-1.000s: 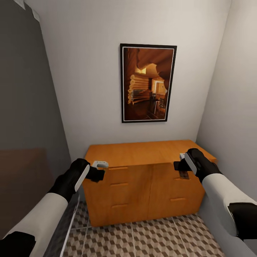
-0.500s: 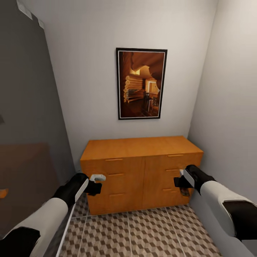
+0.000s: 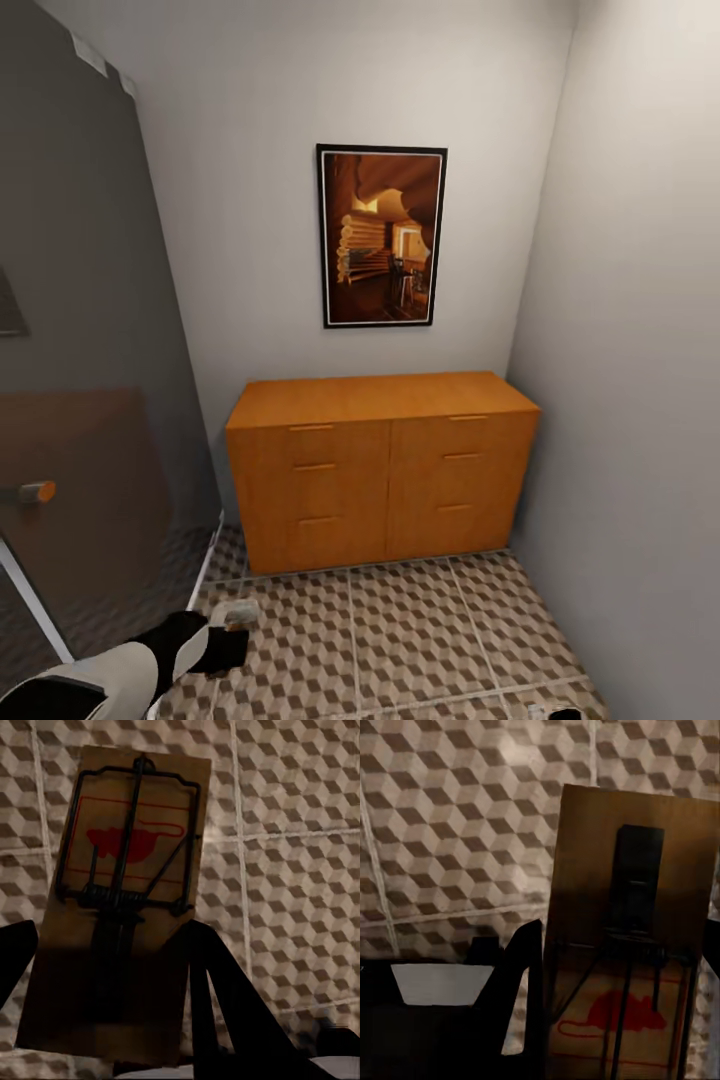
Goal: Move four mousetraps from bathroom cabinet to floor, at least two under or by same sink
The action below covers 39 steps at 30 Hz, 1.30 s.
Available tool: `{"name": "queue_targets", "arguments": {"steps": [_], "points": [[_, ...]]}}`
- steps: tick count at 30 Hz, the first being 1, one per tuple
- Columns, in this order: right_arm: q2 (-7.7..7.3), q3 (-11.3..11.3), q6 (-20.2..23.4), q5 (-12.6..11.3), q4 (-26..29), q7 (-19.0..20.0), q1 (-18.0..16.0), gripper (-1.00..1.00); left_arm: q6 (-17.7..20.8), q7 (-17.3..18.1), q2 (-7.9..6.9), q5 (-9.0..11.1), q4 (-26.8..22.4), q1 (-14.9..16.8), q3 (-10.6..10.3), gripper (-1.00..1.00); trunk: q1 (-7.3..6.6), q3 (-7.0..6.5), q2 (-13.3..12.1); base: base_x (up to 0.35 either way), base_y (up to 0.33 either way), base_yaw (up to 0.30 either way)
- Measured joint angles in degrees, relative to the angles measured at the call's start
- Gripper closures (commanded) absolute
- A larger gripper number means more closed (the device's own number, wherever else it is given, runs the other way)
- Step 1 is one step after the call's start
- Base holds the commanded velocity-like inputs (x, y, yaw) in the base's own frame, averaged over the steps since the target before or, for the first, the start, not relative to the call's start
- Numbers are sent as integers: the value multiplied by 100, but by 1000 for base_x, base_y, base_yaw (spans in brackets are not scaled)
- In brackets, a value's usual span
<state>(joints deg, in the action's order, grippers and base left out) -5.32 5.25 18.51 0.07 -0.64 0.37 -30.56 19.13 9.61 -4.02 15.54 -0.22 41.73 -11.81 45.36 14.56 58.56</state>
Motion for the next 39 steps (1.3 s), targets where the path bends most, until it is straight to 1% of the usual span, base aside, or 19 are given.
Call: {"name": "queue_targets", "arguments": {"steps": [1,2,4,7,9,16,22,27,28,30,31,33,34,36,39], "points": [[54,-2,-190,2,-3,-22,410,100,-220,-2,-48,86,11,-518,-27,100,0,3,0,-314,-102,0],[96,7,-512,34,-2,-45,780,100,-676,-3,-103,322,14,-1028,-21,100,0,3,0,-303,-100,0],[117,9,-813,165,-52,-31,968,100,-1139,0,-126,610,16,-1385,-21,100,-1,3,0,-187,-57,0],[124,10,-918,248,-93,-14,1018,100,-1375,0,-127,717,15,-1563,-17,100,-2,1,0,-70,-21,0],[121,11,-953,275,-112,-7,1034,100,-1460,1,-122,757,14,-1625,-15,100,-3,1,1,-36,-6,0],[120,11,-969,285,-122,-3,1044,100,-1465,2,-110,776,16,-1738,-16,100,1,1,1,-276,43,0],[127,12,-1022,320,-122,-3,1119,100,-1507,2,-123,776,15,-2023,-18,100,1,1,1,-341,109,16],[128,11,-1183,321,-122,-10,1171,100,-1519,1,-116,808,15,-2270,-16,100,1,1,0,-344,121,208],[131,11,-1192,323,-123,-10,1187,100,-1520,1,-116,862,15,-2322,-17,100,1,1,0,-344,123,262],[145,12,-1201,329,-123,-6,1205,100,-1521,3,-116,1064,15,-2418,-16,100,1,1,1,-344,124,269],[156,12,-1203,336,-123,-6,1207,100,-1521,3,-115,1131,14,-2438,-15,100,1,1,1,-344,124,273],[195,13,-1206,395,-123,-4,1213,100,-1522,3,-123,1374,15,-2492,-15,100,1,1,1,-345,124,275],[210,15,-1207,441,-123,-4,1214,100,-1519,3,-125,1462,15,-2514,-15,100,1,1,1,-344,124,277],[229,18,-1209,531,-123,-4,1231,100,-1517,3,-123,1560,14,-2563,-15,100,1,1,1,-344,124,277],[242,14,-1208,704,-123,-6,1311,100,-1518,3,-113,1613,14,-2602,-15,100,1,1,1,-344,124,278]]}}
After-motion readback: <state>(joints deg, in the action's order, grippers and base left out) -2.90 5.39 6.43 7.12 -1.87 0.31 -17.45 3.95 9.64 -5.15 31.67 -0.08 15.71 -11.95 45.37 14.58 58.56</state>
